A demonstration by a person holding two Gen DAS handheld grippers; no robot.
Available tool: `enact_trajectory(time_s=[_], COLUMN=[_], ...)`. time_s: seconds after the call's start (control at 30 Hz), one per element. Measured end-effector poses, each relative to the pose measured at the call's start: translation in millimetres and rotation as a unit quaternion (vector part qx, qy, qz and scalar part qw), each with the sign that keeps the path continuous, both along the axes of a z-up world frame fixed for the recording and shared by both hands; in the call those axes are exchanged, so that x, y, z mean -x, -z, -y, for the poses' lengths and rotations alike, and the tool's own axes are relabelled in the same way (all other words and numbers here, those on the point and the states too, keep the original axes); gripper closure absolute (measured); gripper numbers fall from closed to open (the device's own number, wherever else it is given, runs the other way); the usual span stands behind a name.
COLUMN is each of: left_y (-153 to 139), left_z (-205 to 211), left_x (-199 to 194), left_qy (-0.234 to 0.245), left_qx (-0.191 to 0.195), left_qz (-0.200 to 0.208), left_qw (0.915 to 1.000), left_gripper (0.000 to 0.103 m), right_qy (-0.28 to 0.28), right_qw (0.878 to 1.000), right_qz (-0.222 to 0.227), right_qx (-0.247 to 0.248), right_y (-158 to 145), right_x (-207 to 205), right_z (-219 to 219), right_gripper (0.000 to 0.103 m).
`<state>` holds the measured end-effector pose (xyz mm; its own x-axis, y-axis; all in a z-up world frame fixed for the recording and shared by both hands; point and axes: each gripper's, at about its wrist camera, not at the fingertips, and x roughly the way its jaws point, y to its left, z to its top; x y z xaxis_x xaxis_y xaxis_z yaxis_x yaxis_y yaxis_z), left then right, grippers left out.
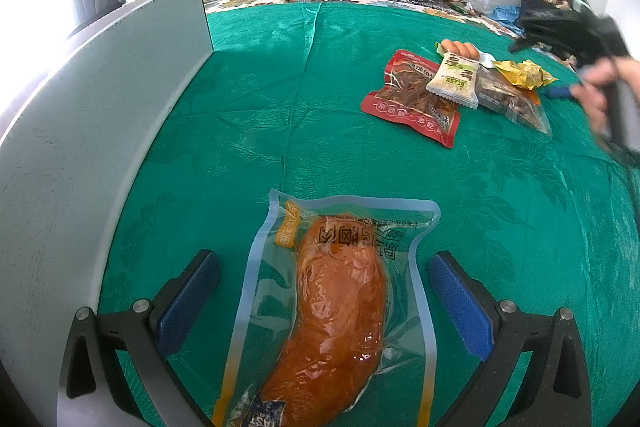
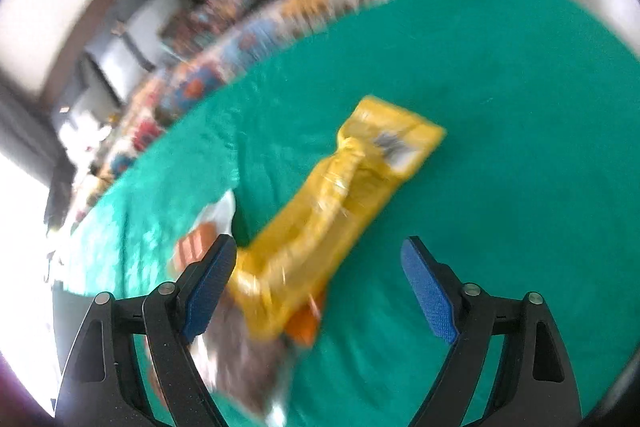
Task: Organize snacks
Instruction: 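Grasp the yellow snack bag with the right tool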
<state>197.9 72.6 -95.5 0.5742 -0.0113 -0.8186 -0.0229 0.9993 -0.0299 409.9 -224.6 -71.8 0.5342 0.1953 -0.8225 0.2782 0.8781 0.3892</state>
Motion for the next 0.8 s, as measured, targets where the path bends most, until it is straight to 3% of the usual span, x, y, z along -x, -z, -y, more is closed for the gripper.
enact_trajectory(time_s=[0.1, 0.13, 0.17, 0.2, 0.27, 0.4, 0.6, 0.8], left_y=[-2.0, -2.3, -2.3, -2.3, -2.1, -2.4, -2.3, -2.5], left_z=[-1.2, -1.3, -0.8, -1.0, -0.8, -1.0, -0.8, -1.0], left_x=[1.9, 1.7, 1.6, 1.6, 1.6, 1.2, 1.1, 1.0], left_qy=[0.0, 0.0, 0.0, 0.0, 0.0, 0.0, 0.0, 0.001], left_qx=[0.001, 0.001, 0.001, 0.001, 0.001, 0.001, 0.001, 0.001], left_qz=[0.001, 0.001, 0.001, 0.001, 0.001, 0.001, 0.001, 0.001], left_qw=[1.0, 1.0, 1.0, 1.0, 1.0, 1.0, 1.0, 1.0], left_gripper=[0.0, 0.0, 0.0, 0.0, 0.0, 0.0, 0.0, 0.0], right_qy=[-0.001, -0.023, -0.046, -0.062, -0.089, -0.165, -0.284, -0.29], right_qw=[0.998, 0.995, 0.989, 0.984, 0.978, 0.963, 0.935, 0.95], right_qz=[-0.009, -0.022, -0.032, -0.03, -0.038, -0.062, -0.072, 0.008], right_qx=[0.065, 0.099, 0.139, 0.162, 0.187, 0.205, 0.202, 0.113], right_y=[-1.4, 0.7, 0.1, -1.9, -5.4, -9.0, 0.2, 4.2], right_x=[-25.4, -32.5, -35.6, -35.6, -30.1, -3.3, 96.0, 236.6], right_z=[-15.5, -22.6, -29.0, -31.9, -26.3, 2.2, 22.4, -20.5], right_gripper=[0.017, 0.023, 0.039, 0.048, 0.054, 0.054, 0.054, 0.053])
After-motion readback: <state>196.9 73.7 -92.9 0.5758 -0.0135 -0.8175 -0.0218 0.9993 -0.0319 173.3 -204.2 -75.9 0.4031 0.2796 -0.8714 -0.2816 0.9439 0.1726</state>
